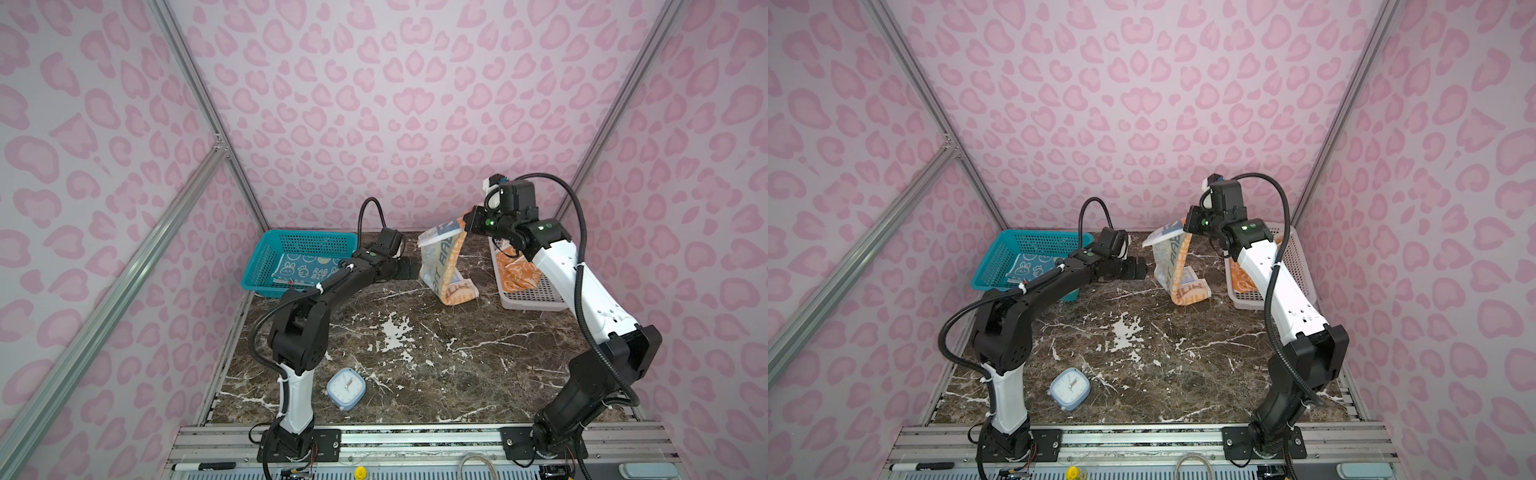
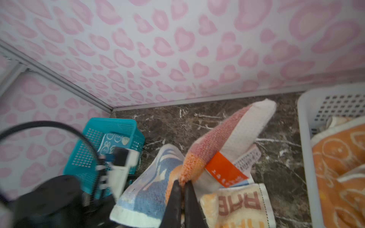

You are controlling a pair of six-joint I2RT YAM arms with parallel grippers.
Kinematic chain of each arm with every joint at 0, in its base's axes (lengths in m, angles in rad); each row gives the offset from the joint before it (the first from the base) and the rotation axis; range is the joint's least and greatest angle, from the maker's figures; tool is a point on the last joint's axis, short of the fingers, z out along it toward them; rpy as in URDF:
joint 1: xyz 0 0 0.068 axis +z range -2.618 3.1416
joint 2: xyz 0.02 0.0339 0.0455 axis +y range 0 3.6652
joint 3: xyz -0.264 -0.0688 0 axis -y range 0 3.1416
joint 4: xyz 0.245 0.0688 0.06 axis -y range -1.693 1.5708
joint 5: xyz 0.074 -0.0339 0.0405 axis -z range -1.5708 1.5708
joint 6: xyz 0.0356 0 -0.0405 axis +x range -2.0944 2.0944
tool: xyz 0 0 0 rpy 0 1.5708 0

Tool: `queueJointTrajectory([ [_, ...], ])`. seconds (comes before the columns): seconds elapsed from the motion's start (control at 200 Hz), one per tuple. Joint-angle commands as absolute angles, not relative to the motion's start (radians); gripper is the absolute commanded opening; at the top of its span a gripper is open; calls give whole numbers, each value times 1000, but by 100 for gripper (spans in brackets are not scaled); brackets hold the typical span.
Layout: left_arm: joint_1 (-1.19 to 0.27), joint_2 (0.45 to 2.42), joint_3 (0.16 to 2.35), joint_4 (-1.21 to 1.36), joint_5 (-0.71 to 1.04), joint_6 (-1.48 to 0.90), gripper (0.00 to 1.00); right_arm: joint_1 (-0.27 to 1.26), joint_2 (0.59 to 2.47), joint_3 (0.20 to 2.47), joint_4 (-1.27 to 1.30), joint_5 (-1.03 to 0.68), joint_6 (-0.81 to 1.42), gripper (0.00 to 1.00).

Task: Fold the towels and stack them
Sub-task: 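Reach the right gripper into the white basket and grasp a striped towel, then pull the striped towel out and drop it onto the table center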

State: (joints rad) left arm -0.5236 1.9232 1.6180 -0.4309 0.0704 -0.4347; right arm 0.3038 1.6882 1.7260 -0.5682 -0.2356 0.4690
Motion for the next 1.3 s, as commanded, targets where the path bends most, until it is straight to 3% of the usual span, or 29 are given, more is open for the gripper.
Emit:
queueJointTrajectory([
  [0.0,-522,1559,1615,-399,63,-414,98,297,1677,1601,-457,-245,514,0],
  [0.07,-522,1557,1614,-401,68,-409,98,291,1688,1537,-453,-247,510,6],
  [0.195,-522,1547,1600,-402,80,-405,98,291,1711,1496,-511,-255,478,39],
  [0.305,-522,1540,1567,-396,98,-408,98,290,1702,1422,-507,-254,470,57],
  [0.455,-522,1550,1528,-395,123,-416,98,285,1699,1356,-497,-239,475,69],
  [0.955,-534,1607,1495,-396,199,-431,98,264,1938,1383,-497,-165,454,66],
  [1.155,-535,1608,1488,-406,190,-413,98,291,2032,1384,-446,-220,498,49],
  [1.295,-532,1595,1485,-422,159,-391,98,397,2091,1477,-459,-270,556,46],
])
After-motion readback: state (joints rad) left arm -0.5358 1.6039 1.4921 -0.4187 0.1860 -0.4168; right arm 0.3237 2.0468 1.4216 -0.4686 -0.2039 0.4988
